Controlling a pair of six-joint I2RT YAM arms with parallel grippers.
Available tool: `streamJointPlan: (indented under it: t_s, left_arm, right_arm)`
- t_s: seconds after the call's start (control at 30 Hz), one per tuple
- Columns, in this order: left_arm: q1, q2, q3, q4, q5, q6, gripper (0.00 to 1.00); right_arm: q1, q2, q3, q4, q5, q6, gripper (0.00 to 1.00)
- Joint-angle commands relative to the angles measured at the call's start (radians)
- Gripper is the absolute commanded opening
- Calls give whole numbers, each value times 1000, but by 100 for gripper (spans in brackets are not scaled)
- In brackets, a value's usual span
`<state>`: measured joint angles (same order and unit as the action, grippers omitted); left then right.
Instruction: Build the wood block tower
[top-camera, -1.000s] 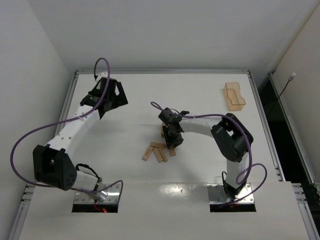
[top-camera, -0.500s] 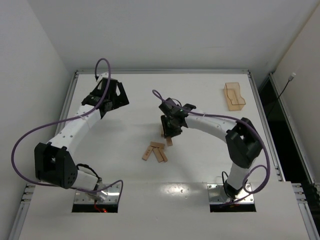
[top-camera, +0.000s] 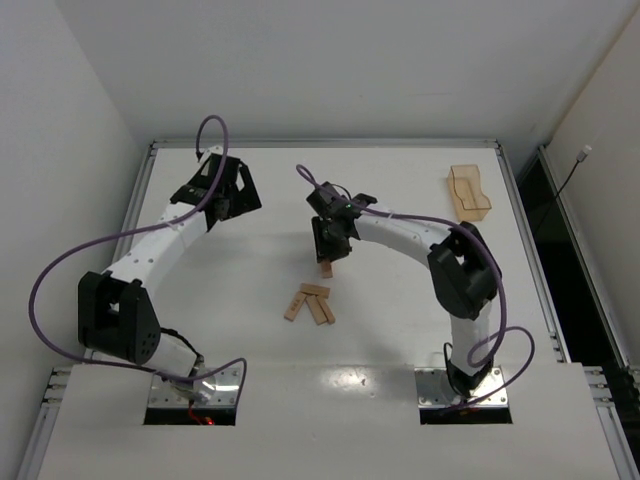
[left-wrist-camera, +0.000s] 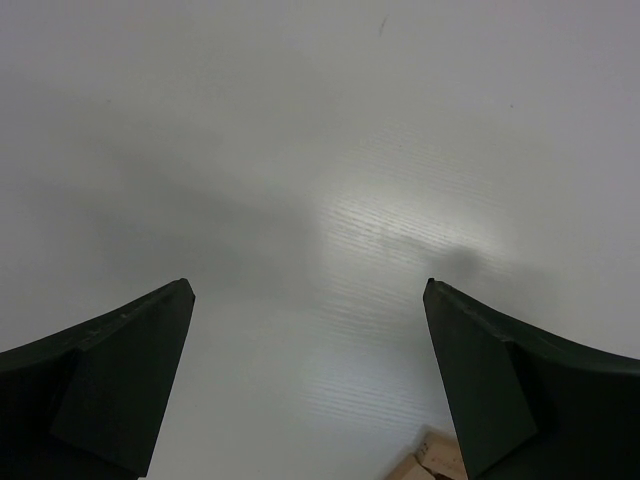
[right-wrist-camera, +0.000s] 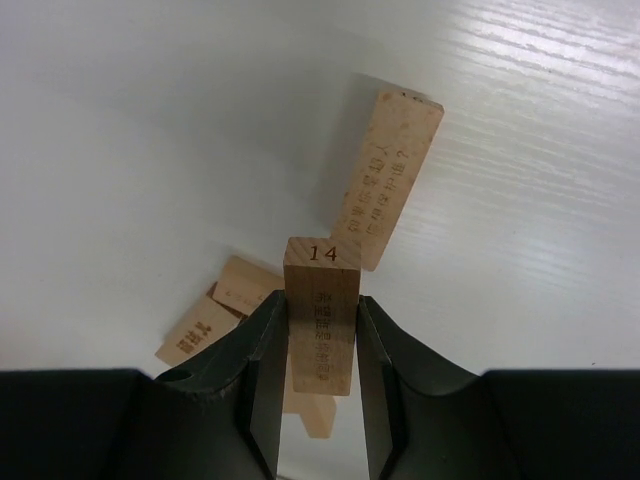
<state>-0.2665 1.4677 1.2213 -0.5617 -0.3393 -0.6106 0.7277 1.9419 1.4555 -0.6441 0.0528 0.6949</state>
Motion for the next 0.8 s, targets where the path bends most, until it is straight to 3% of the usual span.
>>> streamJointPlan:
  t_s: [0.0, 0.77]
  left_arm:
    - [10, 8, 55, 19, 0, -8, 100]
    - [10, 28, 46, 28, 11, -8, 100]
  right_arm:
    - [-20, 5, 65, -11, 22, 14, 0]
    - [-60, 98, 129, -2, 18, 66, 0]
